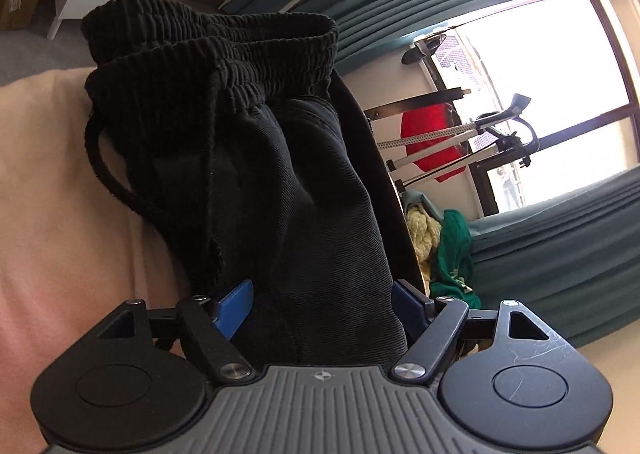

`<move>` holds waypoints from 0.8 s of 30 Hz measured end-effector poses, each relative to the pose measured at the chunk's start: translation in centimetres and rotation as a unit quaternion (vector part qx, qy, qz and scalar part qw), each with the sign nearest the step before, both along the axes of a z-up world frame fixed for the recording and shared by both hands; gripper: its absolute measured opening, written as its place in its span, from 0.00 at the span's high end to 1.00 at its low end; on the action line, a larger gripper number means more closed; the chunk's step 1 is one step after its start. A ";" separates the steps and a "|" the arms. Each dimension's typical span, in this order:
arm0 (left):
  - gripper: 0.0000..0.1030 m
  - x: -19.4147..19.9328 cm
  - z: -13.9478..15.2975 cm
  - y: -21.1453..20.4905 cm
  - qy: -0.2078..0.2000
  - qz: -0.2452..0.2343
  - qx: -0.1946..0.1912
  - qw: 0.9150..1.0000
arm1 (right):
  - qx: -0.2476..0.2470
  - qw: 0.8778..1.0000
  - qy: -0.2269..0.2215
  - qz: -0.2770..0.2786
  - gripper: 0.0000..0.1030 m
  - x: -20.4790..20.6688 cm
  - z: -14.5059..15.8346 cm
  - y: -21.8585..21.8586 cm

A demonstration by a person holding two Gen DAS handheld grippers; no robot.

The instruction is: Fold clothes

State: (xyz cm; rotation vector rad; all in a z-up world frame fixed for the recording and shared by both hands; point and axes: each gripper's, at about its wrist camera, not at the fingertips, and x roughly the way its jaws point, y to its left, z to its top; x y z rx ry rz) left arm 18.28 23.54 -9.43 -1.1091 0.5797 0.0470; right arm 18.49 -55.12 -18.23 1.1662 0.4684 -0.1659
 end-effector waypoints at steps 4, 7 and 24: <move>0.20 0.7 -1.9 1.2 0.003 0.020 -0.043 0.999 | 0.036 0.999 -0.027 -0.015 0.27 1.6 -1.3 -0.6; 0.18 0.7 -2.1 1.7 0.003 0.027 -0.046 0.999 | 0.025 0.999 -0.036 -0.020 0.26 3.5 -1.7 -0.7; 0.13 -4.6 -0.8 2.5 0.034 0.118 -0.028 0.992 | -0.071 0.986 -0.058 -0.136 0.88 6.3 -3.5 -1.0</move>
